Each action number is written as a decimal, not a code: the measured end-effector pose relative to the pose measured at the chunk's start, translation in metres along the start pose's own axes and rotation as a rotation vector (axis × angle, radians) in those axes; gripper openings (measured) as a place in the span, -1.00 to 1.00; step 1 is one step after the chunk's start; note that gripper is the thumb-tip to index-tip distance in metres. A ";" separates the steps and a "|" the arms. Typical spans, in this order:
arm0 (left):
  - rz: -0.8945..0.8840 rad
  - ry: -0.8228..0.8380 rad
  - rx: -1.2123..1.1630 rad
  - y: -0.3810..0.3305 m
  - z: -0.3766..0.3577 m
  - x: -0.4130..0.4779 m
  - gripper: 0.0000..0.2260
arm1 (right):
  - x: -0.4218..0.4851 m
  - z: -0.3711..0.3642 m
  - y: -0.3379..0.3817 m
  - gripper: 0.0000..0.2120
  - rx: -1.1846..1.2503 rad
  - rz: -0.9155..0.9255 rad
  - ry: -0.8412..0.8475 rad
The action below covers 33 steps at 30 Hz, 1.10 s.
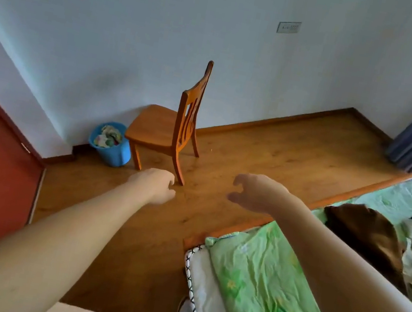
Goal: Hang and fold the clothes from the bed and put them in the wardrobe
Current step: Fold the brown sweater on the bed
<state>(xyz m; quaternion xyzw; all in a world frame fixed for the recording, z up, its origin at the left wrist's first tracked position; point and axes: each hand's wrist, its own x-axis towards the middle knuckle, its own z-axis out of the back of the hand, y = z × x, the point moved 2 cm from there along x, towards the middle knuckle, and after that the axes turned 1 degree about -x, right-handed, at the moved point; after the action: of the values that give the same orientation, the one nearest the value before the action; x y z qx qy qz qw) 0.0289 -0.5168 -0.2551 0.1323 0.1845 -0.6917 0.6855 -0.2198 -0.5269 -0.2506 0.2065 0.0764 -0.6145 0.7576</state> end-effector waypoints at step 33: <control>-0.736 0.125 0.327 -0.070 0.172 0.526 -0.61 | 0.348 0.095 -0.095 -0.50 0.279 -0.760 -0.033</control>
<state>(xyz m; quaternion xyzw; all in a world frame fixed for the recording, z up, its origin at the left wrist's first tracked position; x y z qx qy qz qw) -0.0422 -1.0655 -0.3249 0.2065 0.1487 -0.9017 0.3495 -0.2435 -0.8941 -0.3139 0.2544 0.0512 -0.8585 0.4424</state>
